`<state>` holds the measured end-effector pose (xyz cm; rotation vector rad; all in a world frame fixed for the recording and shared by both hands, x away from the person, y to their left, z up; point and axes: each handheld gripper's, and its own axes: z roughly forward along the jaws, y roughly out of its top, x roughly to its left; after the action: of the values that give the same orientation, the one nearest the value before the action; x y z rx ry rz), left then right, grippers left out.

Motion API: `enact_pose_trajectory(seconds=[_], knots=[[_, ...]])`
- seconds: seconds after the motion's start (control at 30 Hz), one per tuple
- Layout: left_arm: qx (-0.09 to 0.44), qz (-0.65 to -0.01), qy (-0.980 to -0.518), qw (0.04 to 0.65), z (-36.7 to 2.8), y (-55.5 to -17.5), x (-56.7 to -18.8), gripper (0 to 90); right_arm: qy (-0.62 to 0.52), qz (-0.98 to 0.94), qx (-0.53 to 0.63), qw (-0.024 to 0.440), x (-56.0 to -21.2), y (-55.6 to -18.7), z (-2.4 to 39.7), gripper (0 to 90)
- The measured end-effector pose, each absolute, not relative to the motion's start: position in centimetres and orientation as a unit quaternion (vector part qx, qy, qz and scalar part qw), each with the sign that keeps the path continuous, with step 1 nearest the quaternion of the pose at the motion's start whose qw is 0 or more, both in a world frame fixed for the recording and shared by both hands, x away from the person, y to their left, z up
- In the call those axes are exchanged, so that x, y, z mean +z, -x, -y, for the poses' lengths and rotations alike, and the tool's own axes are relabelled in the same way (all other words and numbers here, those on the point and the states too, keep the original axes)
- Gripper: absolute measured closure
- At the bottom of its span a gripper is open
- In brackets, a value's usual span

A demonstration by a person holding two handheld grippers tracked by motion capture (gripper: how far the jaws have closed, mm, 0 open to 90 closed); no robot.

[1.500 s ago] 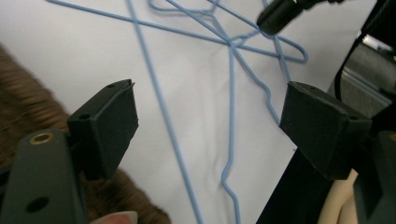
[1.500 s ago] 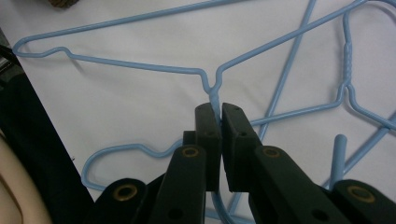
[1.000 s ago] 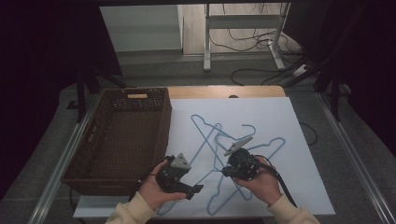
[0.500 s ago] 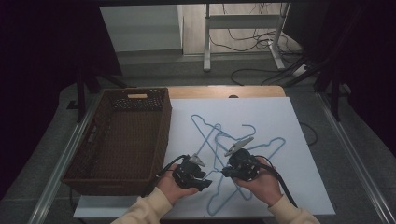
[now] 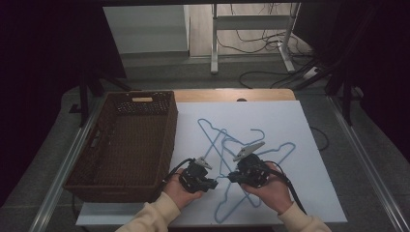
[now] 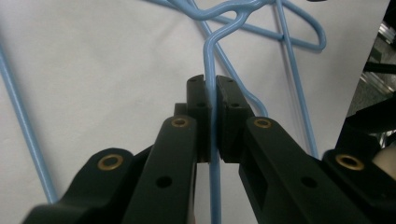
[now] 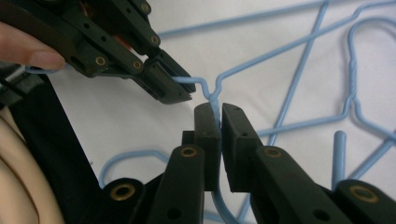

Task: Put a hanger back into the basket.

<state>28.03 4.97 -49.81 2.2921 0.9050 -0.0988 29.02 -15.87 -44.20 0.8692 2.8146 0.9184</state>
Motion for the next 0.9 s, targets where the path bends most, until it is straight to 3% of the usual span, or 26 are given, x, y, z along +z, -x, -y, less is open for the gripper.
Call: enact_pose_trajectory(seconds=[0.2,0.37,0.6,0.9], knots=[[-0.024,-0.359,-0.862,0.358,-5.9,-27.8,-48.7,86.0,-0.279,-0.867,0.411,0.045,-42.1,-28.9,18.4,56.0],[-0.013,-0.371,-0.850,0.373,-6.8,-27.7,-47.7,86.1,-0.291,-0.816,0.496,0.061,-40.7,-29.1,22.2,43.5],[-0.017,-0.382,-0.833,0.400,-7.9,-28.0,-46.6,86.2,-0.301,-0.803,0.509,0.075,-41.2,-30.1,26.2,36.8],[-0.012,-0.381,-0.821,0.424,-8.9,-27.8,-44.8,86.2,-0.315,-0.826,0.455,0.101,-43.4,-31.0,26.8,29.9]])
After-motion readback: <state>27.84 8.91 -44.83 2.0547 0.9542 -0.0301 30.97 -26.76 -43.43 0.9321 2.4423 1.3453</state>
